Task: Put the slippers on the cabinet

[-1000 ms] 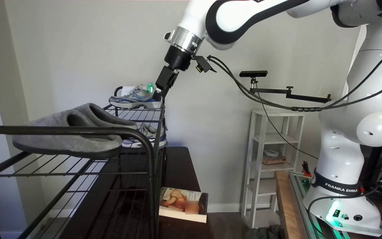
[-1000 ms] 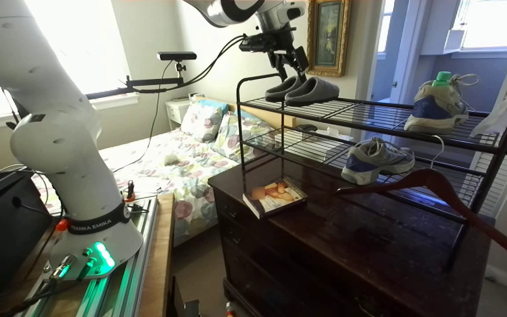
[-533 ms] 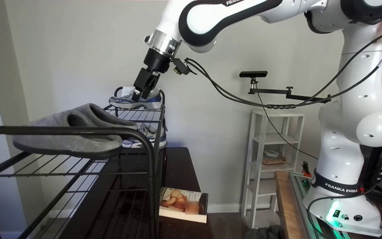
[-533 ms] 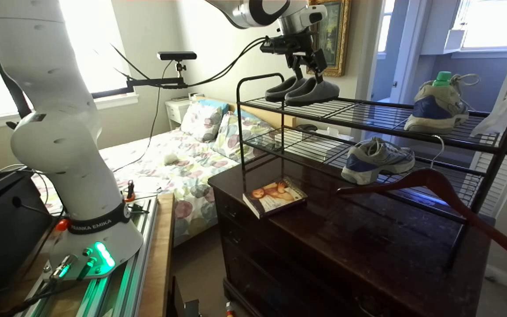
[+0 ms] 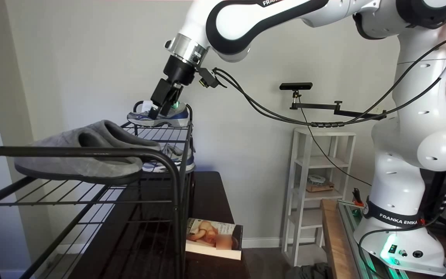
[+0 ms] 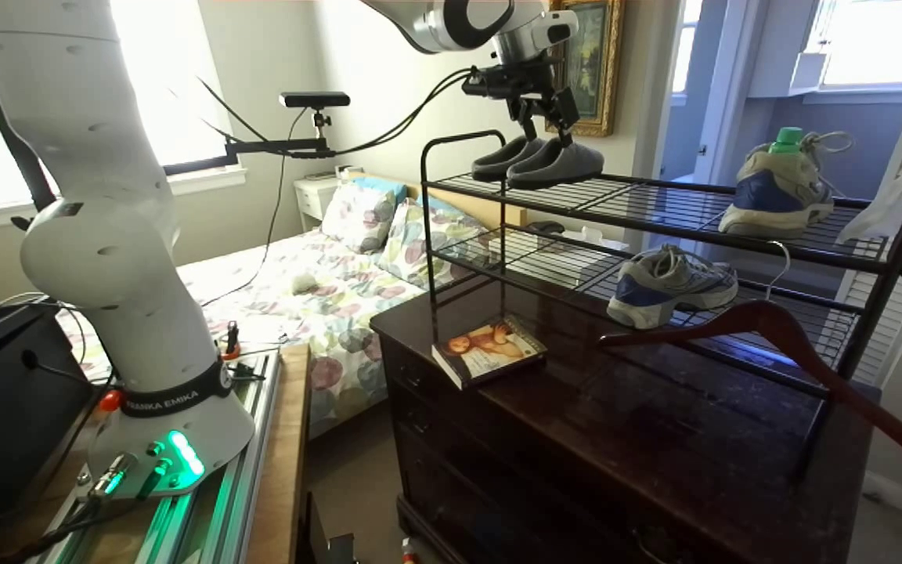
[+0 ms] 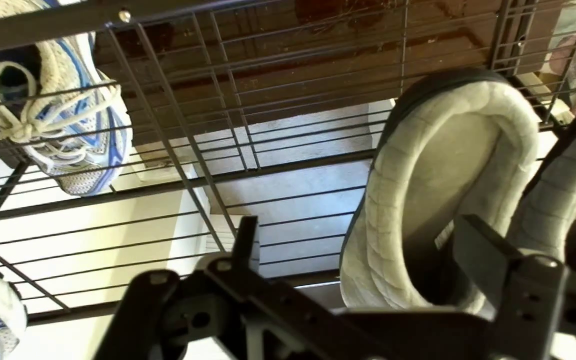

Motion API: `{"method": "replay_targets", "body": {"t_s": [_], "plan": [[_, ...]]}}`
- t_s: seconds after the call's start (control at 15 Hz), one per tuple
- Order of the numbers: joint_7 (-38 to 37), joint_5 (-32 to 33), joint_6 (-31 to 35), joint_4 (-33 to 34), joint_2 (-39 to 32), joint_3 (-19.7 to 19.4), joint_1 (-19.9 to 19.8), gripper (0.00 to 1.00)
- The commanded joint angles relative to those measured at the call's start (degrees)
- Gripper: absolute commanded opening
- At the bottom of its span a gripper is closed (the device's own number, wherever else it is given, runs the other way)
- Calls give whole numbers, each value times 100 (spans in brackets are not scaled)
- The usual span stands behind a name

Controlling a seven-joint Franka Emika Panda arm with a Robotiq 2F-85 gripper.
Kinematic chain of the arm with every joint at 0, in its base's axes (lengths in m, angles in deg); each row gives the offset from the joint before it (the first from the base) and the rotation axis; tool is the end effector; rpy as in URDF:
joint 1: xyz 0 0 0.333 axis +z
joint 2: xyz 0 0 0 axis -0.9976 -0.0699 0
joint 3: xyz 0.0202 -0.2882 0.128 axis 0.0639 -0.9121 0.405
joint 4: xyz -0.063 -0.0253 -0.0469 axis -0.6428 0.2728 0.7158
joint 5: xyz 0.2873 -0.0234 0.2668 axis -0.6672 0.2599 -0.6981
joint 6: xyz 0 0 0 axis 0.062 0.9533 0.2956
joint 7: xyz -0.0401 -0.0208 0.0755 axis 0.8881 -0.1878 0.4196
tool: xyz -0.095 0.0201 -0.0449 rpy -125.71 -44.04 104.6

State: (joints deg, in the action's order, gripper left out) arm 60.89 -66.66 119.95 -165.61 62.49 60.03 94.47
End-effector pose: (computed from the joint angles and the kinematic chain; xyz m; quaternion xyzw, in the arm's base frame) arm 0.5884 0.1778 0.5120 -0.9602 -0.1461 -0.2324 0.0511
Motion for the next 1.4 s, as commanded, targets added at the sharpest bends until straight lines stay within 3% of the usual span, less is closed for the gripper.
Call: {"method": "replay_targets", "body": {"t_s": [0.0, 0.73, 1.13, 1.2, 1.27, 1.33], "plan": [[-291, 176, 408, 294, -367, 168, 217, 100], [-739, 804, 356, 1553, -1689, 182, 808, 100], [-1432, 1642, 344, 2102, -2180, -174, 1380, 100], [-1515, 1711, 283, 2194, -2244, -224, 1441, 96], [-1601, 1774, 237, 2267, -2298, -281, 1493, 74], [-1666, 1778, 203, 2322, -2350, -322, 1504, 71]]}}
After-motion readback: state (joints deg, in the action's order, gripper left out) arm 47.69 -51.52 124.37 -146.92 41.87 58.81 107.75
